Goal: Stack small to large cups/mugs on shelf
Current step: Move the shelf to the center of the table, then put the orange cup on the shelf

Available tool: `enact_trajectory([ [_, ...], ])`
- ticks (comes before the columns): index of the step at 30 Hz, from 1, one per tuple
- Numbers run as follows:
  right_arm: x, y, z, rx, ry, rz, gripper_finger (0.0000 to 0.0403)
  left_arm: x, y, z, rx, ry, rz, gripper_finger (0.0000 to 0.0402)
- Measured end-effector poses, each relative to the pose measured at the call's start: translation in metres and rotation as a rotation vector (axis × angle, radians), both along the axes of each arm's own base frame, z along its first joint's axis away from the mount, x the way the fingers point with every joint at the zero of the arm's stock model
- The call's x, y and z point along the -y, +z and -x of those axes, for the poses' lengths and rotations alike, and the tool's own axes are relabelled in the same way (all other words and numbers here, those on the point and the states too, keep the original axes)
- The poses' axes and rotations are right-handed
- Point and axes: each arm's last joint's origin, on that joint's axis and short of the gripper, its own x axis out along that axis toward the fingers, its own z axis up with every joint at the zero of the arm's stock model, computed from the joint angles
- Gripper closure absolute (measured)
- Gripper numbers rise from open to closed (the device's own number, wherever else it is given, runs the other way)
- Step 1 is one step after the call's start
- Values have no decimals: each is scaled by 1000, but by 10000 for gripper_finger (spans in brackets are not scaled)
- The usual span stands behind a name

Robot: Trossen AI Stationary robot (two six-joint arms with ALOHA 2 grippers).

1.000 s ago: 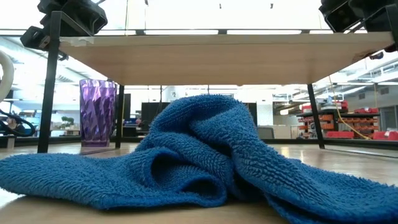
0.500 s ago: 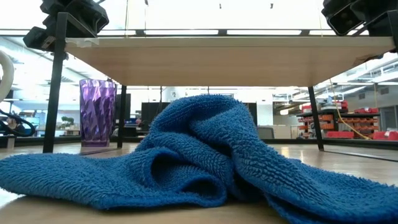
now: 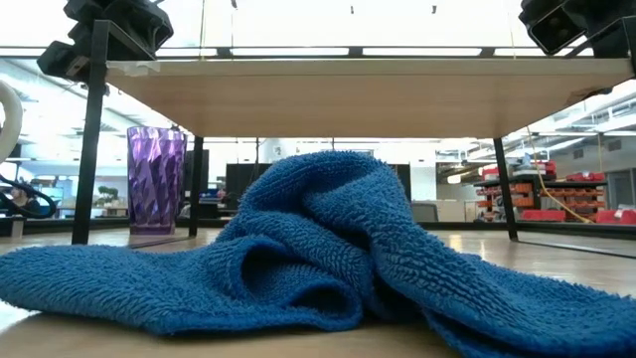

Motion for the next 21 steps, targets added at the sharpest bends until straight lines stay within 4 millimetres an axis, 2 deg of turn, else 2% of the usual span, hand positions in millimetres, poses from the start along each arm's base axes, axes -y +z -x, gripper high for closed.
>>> enact_trajectory([
  [8, 4, 4, 9, -1, -7, -4, 387, -5, 13, 16, 71, 30, -22, 334],
  [15, 8, 14, 21, 66, 11, -38, 387, -12, 26, 35, 165, 69, -63, 331],
  [18, 10, 22, 30, 133, 67, -33, 387, -15, 33, 41, 225, 83, -98, 329],
  [21, 11, 42, 40, 252, 133, -5, 387, -17, 41, 44, 304, 92, -145, 329],
])
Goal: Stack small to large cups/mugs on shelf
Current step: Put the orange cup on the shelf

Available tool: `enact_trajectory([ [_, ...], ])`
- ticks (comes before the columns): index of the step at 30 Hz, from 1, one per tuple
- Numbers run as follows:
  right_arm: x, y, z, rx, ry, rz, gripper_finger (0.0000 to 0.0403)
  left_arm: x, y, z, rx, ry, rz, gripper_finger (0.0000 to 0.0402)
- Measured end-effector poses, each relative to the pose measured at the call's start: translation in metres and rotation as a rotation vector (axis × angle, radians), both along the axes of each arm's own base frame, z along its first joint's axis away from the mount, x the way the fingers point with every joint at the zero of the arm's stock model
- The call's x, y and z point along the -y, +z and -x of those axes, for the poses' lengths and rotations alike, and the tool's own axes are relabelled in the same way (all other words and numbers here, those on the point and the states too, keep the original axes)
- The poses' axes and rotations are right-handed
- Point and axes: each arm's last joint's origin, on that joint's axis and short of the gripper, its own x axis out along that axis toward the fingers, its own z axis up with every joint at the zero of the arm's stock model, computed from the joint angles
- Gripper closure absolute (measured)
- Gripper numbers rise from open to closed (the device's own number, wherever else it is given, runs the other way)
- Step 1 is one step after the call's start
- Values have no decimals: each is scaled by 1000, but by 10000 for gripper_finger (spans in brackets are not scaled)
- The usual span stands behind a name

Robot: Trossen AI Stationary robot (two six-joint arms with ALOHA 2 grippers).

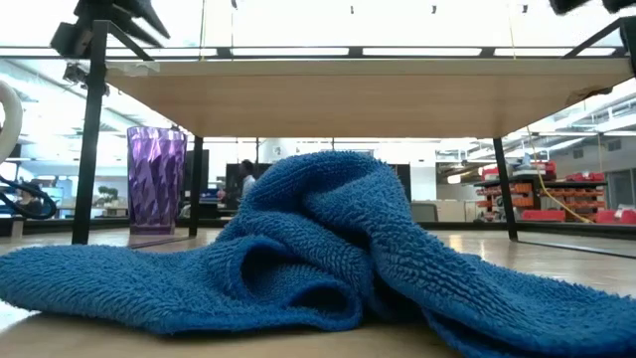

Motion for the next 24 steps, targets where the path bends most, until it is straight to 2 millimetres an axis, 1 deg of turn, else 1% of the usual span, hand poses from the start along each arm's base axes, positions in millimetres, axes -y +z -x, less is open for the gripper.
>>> enact_trajectory([
  [6, 0, 52, 15, 250, 51, 98, 391, -1, 19, -3, 177, -17, -124, 328],
  [10, 0, 81, 24, 363, 99, 162, 397, 0, 32, -8, 298, -42, -202, 327],
  [15, -4, 111, 35, 440, 198, 238, 400, 0, 45, -11, 410, -65, -275, 333],
  [20, -9, 141, 41, 592, 338, 325, 398, 0, 51, -11, 456, -73, -335, 335],
  [24, -14, 155, 47, 671, 445, 355, 399, 0, 52, -11, 459, -68, -336, 330],
])
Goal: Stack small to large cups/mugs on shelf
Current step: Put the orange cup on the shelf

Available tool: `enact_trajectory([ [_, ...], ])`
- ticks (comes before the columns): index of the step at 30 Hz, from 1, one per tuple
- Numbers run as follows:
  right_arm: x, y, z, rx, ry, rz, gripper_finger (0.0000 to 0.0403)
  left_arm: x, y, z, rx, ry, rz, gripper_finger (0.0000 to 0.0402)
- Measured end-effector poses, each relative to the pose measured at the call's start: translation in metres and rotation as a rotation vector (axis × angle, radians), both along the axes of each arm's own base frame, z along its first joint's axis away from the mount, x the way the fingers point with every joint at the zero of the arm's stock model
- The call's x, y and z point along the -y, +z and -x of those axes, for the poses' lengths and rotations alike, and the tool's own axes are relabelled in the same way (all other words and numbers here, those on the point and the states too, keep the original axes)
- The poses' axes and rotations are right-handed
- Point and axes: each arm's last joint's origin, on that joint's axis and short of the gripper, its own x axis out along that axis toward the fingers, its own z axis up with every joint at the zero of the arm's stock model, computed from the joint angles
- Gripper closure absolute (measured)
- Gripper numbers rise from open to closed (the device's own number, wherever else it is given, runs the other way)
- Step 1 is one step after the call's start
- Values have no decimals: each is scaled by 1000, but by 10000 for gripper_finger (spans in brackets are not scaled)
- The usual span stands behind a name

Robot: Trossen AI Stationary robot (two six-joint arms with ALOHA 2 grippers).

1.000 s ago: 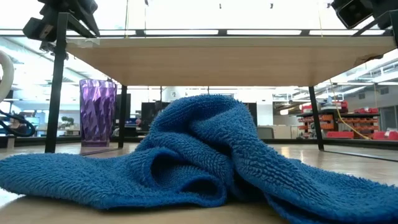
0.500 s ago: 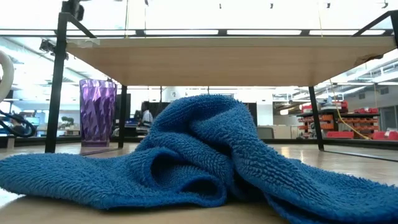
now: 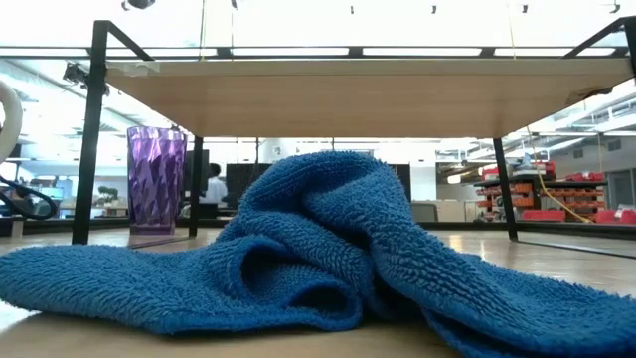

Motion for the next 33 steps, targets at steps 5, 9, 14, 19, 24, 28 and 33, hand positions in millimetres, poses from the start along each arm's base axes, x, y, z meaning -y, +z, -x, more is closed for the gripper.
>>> enact_trajectory([
  [5, -12, -2, 4, -65, 110, -7, 399, 0, 1, 0, 14, 0, 3, 328],
  [9, -27, -25, 6, -362, 97, 47, 399, 0, 4, 0, 38, 1, 8, 334],
  [14, -61, -54, 13, -671, 67, 229, 399, 0, 4, 0, 44, 5, 12, 332],
  [19, -100, -86, 23, -778, -3, 408, 399, 0, 4, 0, 43, 16, 10, 328],
  [24, -135, -129, 34, -922, -175, 503, 399, 0, 4, 0, 39, 14, -5, 333],
  [28, -156, -158, 38, -981, -352, 541, 399, 0, 4, 0, 27, 12, -50, 335],
  [33, -170, -175, 34, -998, -511, 543, 399, 0, 4, 0, 11, -7, -102, 330],
])
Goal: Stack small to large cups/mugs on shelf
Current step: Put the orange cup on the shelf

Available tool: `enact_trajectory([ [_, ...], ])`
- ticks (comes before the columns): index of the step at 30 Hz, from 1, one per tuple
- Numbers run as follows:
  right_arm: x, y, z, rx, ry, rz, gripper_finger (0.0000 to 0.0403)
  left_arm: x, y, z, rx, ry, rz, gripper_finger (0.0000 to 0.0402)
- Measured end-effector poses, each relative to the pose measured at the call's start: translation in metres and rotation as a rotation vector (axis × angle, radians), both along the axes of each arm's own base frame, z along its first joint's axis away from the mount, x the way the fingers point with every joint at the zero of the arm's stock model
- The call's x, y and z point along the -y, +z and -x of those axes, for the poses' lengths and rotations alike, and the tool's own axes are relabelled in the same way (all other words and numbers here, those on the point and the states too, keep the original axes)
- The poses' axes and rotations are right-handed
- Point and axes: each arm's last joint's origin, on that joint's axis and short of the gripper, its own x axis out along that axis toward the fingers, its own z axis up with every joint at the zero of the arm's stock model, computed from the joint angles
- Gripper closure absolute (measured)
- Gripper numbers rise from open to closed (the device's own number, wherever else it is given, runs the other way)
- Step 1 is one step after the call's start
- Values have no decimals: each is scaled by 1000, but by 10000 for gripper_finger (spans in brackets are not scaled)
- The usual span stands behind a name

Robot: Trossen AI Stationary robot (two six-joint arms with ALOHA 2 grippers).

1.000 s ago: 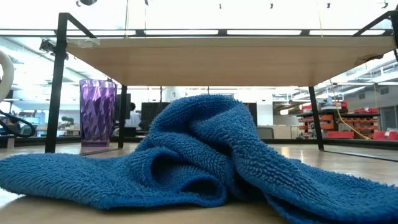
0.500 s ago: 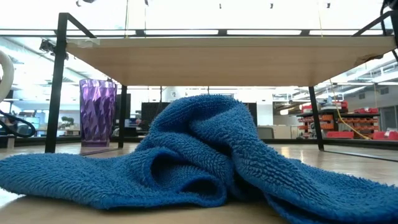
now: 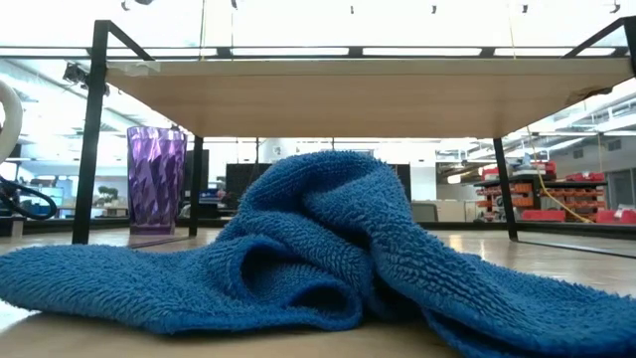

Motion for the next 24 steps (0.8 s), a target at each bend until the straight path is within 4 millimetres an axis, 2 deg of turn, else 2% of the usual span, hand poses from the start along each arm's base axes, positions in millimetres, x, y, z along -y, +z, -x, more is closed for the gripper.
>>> enact_trajectory([
  [4, 2, -12, -2, 65, -148, -5, 398, 1, -1, 0, -11, -28, -24, 326],
  [9, 4, -14, -15, 114, -237, -166, 398, 3, -1, 0, -24, -65, -42, 330],
  [14, 6, -10, -38, 195, -120, -185, 397, 4, -1, 0, -25, -88, -48, 327],
  [18, -4, -20, -51, 193, -16, -226, 393, 5, -1, 0, -23, -104, -44, 322],
  [24, -14, -34, -56, 103, 60, -194, 394, 7, -1, 0, -24, -118, -47, 326],
])
